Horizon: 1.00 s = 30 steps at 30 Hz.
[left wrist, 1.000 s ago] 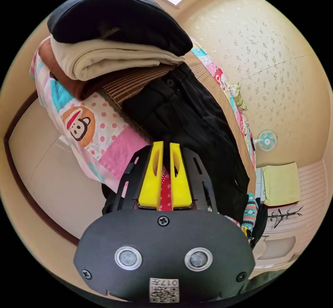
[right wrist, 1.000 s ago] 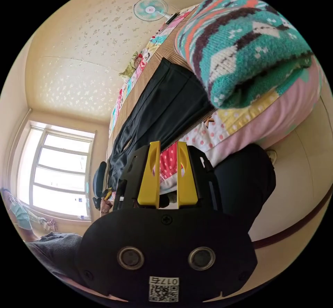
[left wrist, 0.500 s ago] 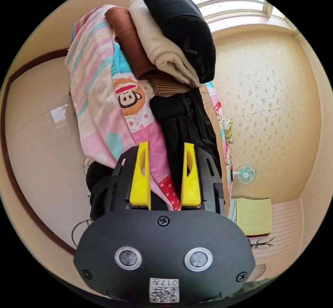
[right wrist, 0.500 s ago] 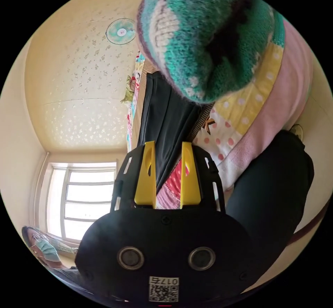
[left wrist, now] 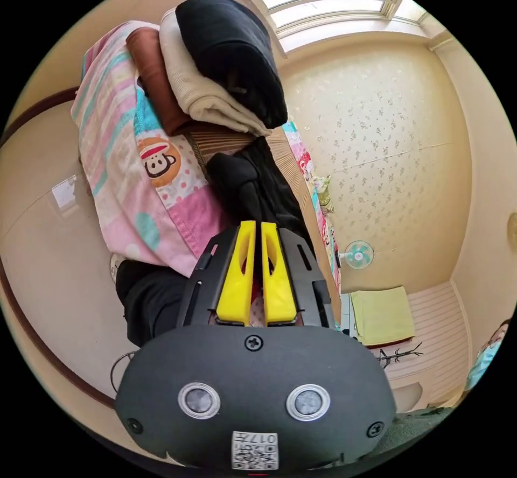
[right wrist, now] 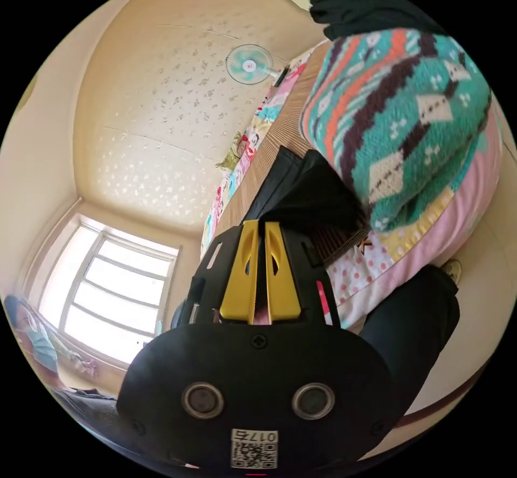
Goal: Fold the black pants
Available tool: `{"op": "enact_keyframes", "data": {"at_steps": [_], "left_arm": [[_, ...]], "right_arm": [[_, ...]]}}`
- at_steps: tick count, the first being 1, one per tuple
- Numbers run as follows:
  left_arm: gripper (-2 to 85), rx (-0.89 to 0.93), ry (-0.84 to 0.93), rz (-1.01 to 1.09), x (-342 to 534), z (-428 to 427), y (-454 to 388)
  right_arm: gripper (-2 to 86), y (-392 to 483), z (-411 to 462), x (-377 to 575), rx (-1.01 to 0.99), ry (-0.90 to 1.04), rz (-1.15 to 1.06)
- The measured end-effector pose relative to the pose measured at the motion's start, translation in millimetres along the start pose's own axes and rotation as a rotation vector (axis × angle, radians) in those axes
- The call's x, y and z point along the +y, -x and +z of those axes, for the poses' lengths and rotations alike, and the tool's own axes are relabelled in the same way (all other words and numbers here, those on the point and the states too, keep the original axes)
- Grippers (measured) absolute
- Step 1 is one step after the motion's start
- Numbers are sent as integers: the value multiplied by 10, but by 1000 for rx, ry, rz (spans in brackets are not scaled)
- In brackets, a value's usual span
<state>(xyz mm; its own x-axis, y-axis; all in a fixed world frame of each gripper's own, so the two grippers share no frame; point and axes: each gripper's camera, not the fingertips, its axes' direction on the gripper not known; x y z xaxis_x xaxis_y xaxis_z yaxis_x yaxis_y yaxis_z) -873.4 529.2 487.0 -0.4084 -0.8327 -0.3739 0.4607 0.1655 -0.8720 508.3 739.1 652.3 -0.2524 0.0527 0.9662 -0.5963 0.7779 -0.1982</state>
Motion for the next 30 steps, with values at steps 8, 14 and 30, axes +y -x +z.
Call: {"op": "enact_keyframes", "data": {"at_steps": [8, 14, 30], "left_arm": [[-4, 4, -147, 244, 404, -772, -814], [2, -58, -157, 185, 252, -418, -1119], [124, -286, -42, 335, 256, 1204, -1405]], "right_arm": [[24, 780, -585, 184, 29, -199, -256], [28, 1042, -114, -146, 66, -205, -289], [189, 1145, 2813, -1414, 481, 182, -306]]}}
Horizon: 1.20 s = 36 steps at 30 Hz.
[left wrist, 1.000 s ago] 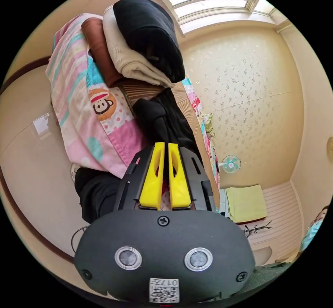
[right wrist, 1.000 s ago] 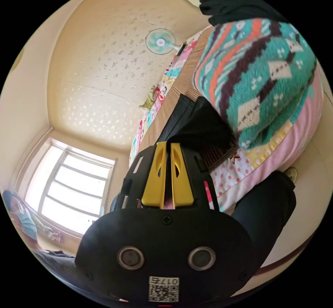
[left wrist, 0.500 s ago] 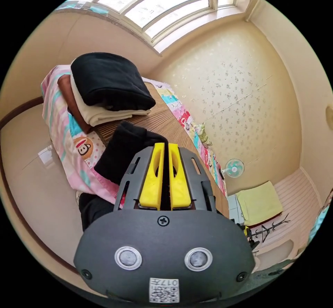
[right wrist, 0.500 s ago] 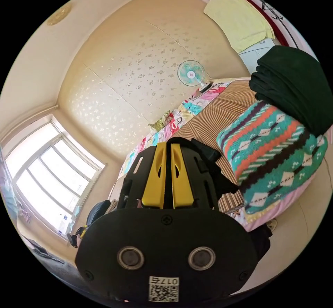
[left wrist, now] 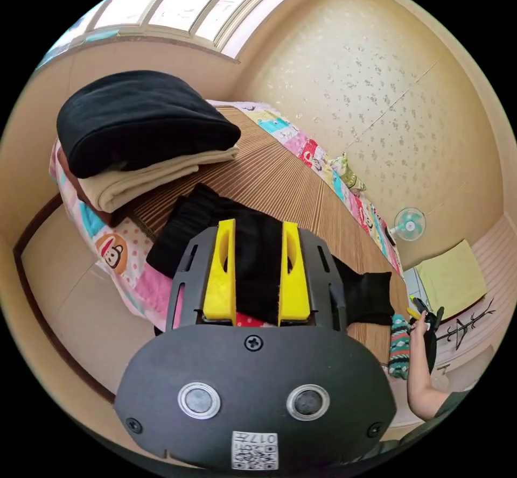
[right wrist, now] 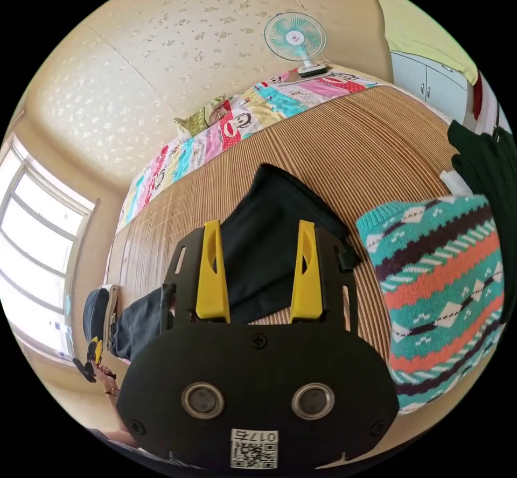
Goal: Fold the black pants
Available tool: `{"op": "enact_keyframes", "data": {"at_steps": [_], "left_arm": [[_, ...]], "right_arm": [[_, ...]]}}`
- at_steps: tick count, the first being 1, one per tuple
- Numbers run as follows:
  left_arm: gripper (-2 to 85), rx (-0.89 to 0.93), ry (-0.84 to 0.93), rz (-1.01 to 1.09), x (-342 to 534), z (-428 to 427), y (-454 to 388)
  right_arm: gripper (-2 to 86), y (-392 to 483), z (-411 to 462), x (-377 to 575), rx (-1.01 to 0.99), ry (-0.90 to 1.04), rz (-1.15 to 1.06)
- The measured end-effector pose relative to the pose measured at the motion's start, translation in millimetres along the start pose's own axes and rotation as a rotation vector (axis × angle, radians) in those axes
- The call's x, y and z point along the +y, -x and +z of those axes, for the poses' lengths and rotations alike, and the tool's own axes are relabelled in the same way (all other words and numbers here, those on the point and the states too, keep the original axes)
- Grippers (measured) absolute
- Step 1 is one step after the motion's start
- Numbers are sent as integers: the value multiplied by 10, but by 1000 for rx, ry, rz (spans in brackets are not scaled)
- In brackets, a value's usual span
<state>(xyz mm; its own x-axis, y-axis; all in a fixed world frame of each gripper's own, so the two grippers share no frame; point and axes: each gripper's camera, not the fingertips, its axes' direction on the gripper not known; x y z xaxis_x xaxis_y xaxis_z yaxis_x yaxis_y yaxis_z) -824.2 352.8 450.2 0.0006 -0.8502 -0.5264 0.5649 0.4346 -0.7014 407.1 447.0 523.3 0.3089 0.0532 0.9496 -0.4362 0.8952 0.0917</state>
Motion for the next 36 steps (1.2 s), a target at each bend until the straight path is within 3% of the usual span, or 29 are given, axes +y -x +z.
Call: {"op": "enact_keyframes", "data": {"at_steps": [4, 6, 9, 13, 17, 21, 24, 28, 30, 32, 36], "left_arm": [[124, -201, 7, -85, 602, 48, 305], [129, -206, -2, -103, 747, 93, 366], [135, -163, 120, -195, 797, 485, 487], [85, -189, 194, -172, 639, 798, 424], [37, -243, 227, -12, 455, 857, 375], [43, -245, 186, -57, 412, 848, 551], [52, -222, 103, -116, 512, 715, 564], [64, -104, -13, -115, 788, 476, 440], [64, 8, -60, -77, 936, 408, 316], [64, 108, -11, 21, 1070, 454, 56], [65, 140, 122, 132, 1197, 608, -233]], "right_arm": [[178, -627, 350, 393, 20, 80, 132], [166, -824, 539, 458, -48, 131, 183], [81, -885, 708, 466, -107, 145, 201], [42, -426, 843, 417, 195, 351, -41], [43, -401, 567, 773, 277, 357, -114], [76, -740, 198, 1323, 171, 392, -75], [89, -800, -347, 1617, 142, 247, -54], [100, -1076, -805, 1665, -53, 29, 57], [105, -1237, -701, 1566, -100, 55, 122], [111, -1382, -487, 1470, -191, 112, 181], [70, -1624, -108, 1420, -309, 136, 355]]}}
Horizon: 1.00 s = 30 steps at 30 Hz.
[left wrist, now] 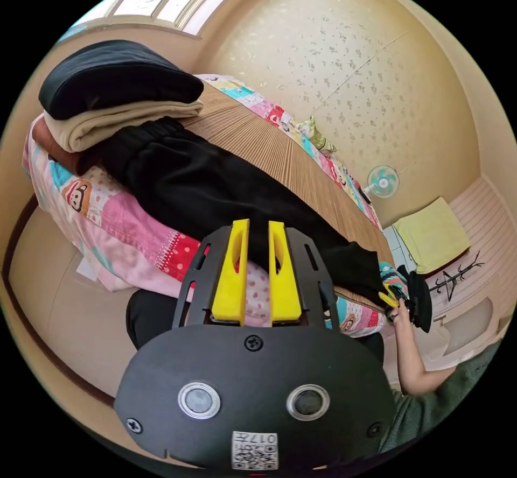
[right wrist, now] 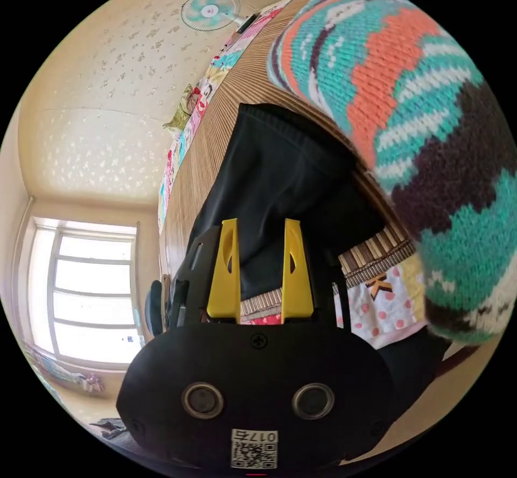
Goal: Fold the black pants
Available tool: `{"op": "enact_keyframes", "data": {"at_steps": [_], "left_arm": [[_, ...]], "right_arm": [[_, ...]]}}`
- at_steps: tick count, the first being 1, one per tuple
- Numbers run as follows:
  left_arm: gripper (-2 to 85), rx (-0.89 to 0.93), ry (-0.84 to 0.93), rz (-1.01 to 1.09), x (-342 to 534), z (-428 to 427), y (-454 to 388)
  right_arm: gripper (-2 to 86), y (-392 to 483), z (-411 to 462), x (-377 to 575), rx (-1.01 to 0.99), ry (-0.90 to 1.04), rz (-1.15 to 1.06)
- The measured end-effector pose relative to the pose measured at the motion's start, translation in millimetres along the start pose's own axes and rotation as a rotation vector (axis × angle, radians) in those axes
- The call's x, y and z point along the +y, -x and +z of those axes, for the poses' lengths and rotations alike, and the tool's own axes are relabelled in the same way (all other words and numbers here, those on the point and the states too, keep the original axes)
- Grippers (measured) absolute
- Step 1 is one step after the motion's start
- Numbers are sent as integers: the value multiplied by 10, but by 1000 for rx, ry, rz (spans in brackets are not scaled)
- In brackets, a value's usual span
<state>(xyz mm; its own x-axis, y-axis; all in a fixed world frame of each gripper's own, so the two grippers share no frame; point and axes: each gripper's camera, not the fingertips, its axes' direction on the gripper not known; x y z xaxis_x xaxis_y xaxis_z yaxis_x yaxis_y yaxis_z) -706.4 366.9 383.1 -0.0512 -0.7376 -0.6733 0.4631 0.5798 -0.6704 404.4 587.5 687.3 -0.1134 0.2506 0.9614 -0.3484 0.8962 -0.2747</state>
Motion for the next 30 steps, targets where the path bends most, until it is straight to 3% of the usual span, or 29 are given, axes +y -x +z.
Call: {"op": "enact_keyframes", "data": {"at_steps": [1, 5, 10, 15, 19, 25, 30], "left_arm": [[65, 7, 8, 6, 24, 20, -19], [54, 66, 31, -55, 16, 51, 128], [60, 73, 58, -13, -23, 82, 88], [65, 137, 106, -12, -5, 308, -44], [66, 204, 136, -19, -30, 441, -205], [66, 184, 246, 80, -94, 586, -417], [66, 101, 266, 172, -164, 514, -470]], "right_arm": [[26, 3, -55, -5, -49, -37, -1], [10, 262, -460, 53, -69, -141, -139], [18, 304, -1075, 321, 145, -182, -214], [96, -268, -895, 330, -108, -87, -97], [114, -335, -582, 202, -104, -66, -27], [38, -219, -358, -94, -68, -64, -22], [16, 149, -973, 208, -38, -167, -200]]}}
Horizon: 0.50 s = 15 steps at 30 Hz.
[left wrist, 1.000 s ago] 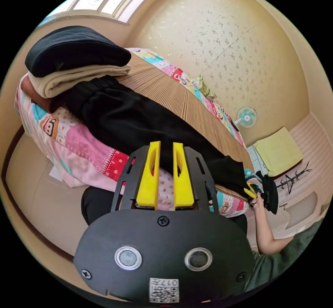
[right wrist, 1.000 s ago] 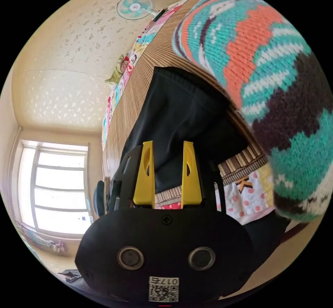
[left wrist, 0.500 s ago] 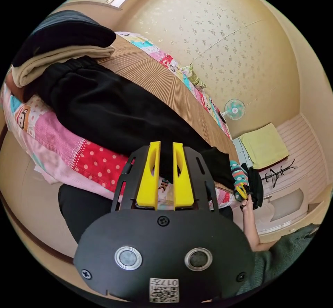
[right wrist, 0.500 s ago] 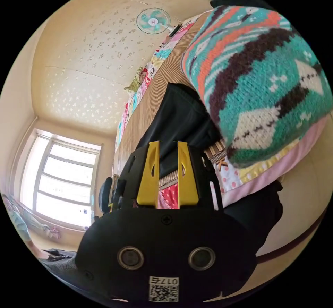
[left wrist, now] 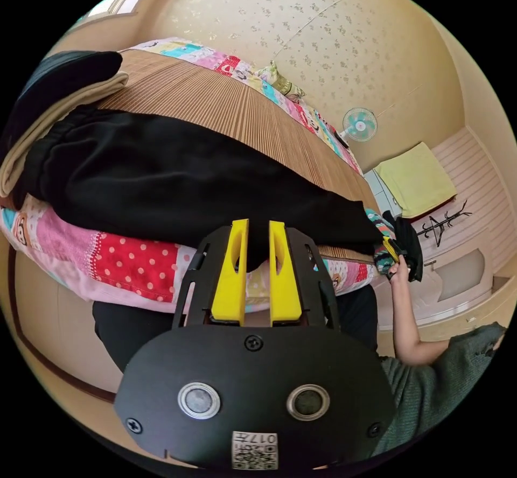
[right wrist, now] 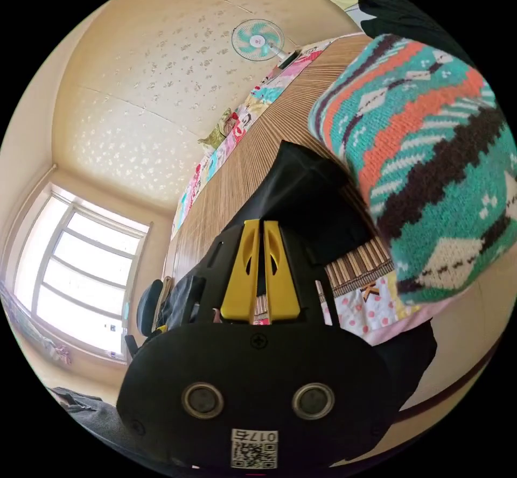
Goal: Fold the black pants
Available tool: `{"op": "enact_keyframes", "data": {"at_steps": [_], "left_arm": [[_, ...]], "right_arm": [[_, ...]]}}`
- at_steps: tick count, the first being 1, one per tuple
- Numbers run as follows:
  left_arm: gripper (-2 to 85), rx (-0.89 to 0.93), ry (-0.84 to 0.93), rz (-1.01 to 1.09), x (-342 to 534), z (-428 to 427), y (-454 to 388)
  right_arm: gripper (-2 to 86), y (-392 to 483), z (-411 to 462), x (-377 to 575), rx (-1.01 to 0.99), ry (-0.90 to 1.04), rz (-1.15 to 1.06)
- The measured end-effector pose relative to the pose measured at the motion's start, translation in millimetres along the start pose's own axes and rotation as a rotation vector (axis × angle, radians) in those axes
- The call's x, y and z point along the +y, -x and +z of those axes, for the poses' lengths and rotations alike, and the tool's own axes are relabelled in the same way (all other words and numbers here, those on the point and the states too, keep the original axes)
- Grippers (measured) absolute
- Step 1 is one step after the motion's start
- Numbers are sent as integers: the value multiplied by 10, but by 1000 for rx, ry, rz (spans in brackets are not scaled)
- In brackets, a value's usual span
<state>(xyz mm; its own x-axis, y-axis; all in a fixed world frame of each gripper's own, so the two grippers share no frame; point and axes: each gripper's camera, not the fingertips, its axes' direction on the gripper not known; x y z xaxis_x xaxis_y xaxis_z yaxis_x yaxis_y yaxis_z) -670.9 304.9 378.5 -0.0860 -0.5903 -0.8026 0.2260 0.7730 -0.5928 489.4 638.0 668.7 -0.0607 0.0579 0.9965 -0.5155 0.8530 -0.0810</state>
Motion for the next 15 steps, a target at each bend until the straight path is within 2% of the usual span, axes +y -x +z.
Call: {"op": "enact_keyframes", "data": {"at_steps": [5, 7, 9, 11, 15], "left_arm": [[64, 30, -22, -107, -2, -18, 278], [61, 38, -31, -128, -31, -49, 351], [75, -13, -73, -152, -55, -185, 412], [113, -142, -220, -220, -17, -556, 536], [136, -217, -372, -380, 79, -991, 933]], "right_arm": [[12, -432, -108, 373, 91, 18, 74], [12, -808, -30, 429, 17, 84, 180], [10, -881, -158, 469, -67, 31, 190], [8, -802, -323, 494, -44, -18, 168], [5, -518, -524, 553, -6, -84, 55]]}}
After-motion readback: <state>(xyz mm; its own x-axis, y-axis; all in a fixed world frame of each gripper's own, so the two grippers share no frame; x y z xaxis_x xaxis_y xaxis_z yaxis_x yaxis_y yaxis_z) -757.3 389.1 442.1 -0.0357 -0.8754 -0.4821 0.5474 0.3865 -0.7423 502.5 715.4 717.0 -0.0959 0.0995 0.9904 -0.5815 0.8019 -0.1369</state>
